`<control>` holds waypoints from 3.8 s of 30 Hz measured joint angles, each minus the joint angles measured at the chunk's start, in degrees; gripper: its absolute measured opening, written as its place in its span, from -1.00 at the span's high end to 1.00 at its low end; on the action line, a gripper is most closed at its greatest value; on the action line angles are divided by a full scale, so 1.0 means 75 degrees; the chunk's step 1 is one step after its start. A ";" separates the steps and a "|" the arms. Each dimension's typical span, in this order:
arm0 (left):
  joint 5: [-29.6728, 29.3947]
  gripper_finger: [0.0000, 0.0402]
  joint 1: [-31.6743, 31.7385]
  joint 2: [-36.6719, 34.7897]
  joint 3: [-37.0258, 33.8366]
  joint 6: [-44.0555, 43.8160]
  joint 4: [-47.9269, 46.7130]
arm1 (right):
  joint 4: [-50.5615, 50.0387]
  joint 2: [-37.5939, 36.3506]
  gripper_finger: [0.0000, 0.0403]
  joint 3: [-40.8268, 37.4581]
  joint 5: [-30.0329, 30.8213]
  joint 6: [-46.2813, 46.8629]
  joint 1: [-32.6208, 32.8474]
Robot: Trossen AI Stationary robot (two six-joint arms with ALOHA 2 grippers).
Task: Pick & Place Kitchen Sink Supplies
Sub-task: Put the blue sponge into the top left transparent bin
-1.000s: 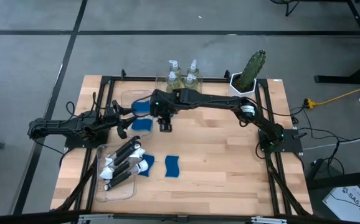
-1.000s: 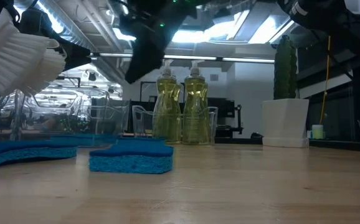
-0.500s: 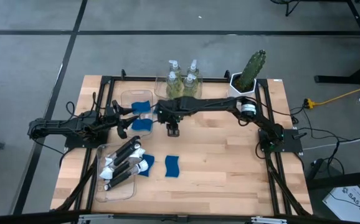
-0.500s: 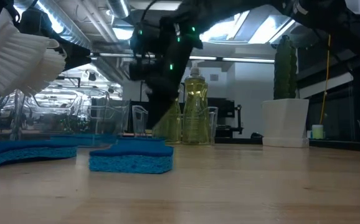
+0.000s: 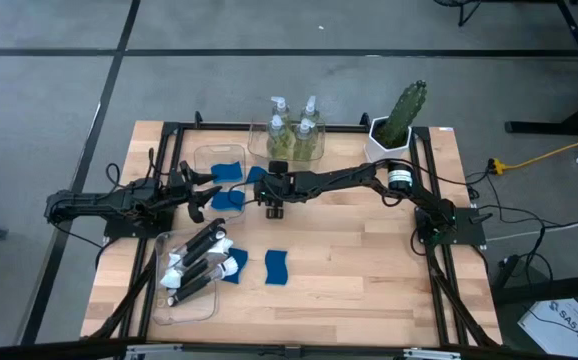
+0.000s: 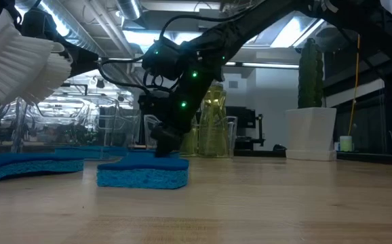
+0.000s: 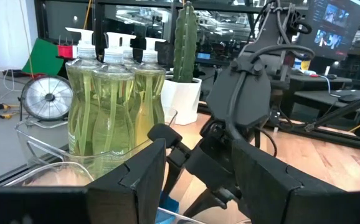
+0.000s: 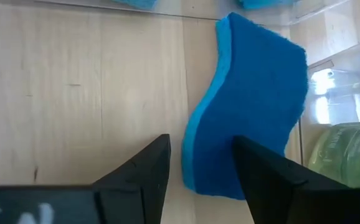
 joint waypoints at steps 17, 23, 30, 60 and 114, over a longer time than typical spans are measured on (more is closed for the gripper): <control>0.0000 0.10 0.0003 0.0000 0.0000 0.0000 0.0000 | 0.0065 -0.0008 0.94 -0.0257 0.0259 0.0214 -0.0029; -0.0003 0.10 0.0000 0.0000 0.0000 0.0000 0.0000 | -0.1185 -0.0321 0.97 -0.0156 -0.0183 0.0632 -0.0012; -0.0001 0.10 0.0000 -0.0001 0.0000 0.0000 0.0001 | -0.2148 -0.1384 0.98 -0.0168 -0.1369 0.1331 0.0039; -0.0003 0.10 0.0000 -0.0003 0.0000 0.0000 0.0000 | 0.3588 -0.1615 0.96 -0.0142 -0.1671 0.2111 -0.0076; -0.0003 0.10 0.0000 0.0000 0.0000 0.0000 0.0003 | 0.0012 -0.2463 -0.53 -0.0132 -0.3688 0.3417 0.3036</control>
